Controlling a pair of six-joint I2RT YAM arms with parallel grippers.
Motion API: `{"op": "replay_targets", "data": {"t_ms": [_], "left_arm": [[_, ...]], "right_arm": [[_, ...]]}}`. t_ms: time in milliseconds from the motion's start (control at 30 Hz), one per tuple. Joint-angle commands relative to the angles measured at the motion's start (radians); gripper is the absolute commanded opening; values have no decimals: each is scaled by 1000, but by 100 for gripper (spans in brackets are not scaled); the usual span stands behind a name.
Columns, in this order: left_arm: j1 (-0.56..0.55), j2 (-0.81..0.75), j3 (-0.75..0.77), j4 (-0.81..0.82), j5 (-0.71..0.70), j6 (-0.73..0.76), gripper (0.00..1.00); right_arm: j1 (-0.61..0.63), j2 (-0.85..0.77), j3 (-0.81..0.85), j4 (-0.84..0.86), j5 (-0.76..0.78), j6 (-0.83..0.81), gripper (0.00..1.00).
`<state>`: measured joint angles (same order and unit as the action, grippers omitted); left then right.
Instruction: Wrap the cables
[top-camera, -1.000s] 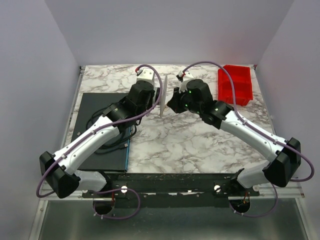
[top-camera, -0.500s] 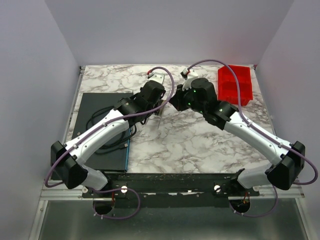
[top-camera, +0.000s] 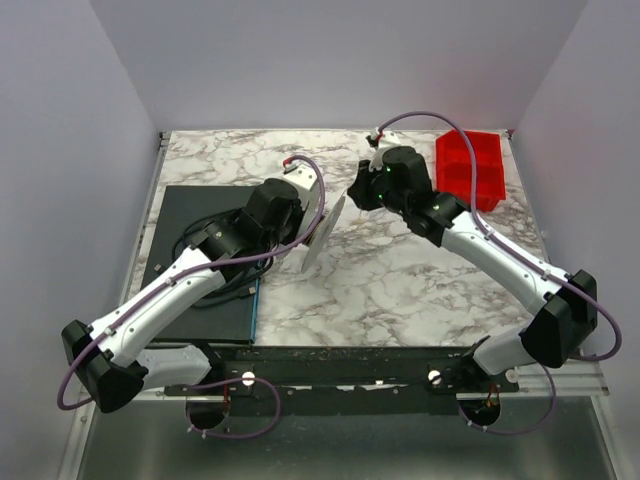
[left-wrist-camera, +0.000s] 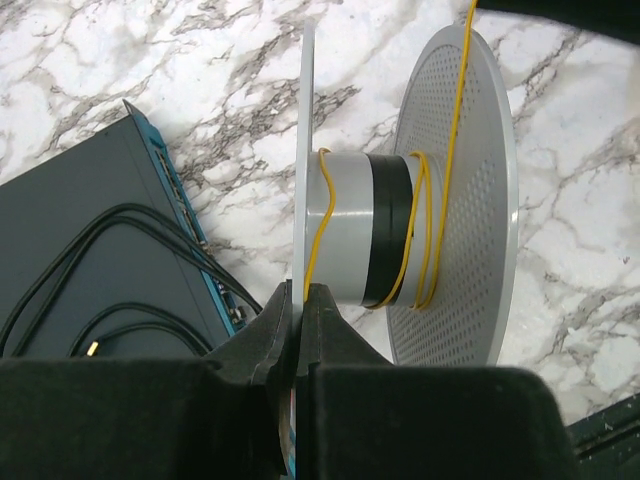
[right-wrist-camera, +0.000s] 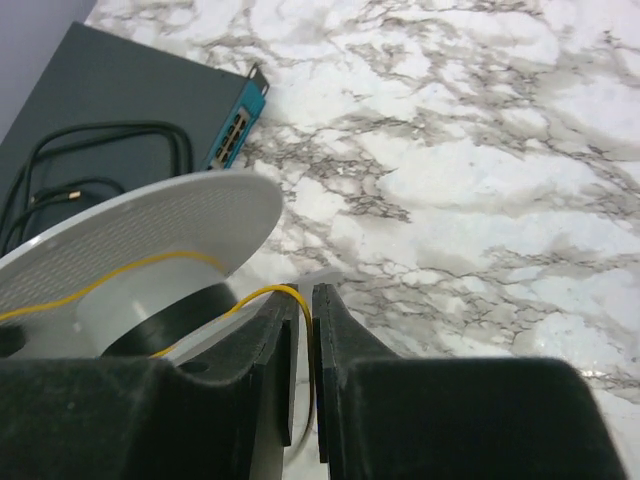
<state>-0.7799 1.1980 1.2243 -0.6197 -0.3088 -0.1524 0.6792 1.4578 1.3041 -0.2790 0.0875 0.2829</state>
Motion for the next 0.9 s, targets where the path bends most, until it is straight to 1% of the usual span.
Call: {"op": "replay_targets", "data": {"t_ms": [0, 167, 233, 500, 767, 867], "left_arm": [[7, -68, -6, -34, 65, 37, 0], [7, -67, 61, -81, 67, -21, 0], [7, -66, 84, -90, 74, -47, 0], [9, -72, 155, -101, 108, -104, 0], [10, -75, 204, -75, 141, -163, 0], [10, -66, 223, -74, 131, -185, 0]], "right_arm": [[-66, 8, 24, 73, -28, -2, 19], [-118, 2, -33, 132, -161, 23, 22], [-131, 0, -59, 155, -193, 35, 23], [-187, 20, -163, 238, -297, 89, 23], [-198, 64, -258, 359, -391, 152, 23], [-199, 83, -290, 398, -424, 174, 23]]}}
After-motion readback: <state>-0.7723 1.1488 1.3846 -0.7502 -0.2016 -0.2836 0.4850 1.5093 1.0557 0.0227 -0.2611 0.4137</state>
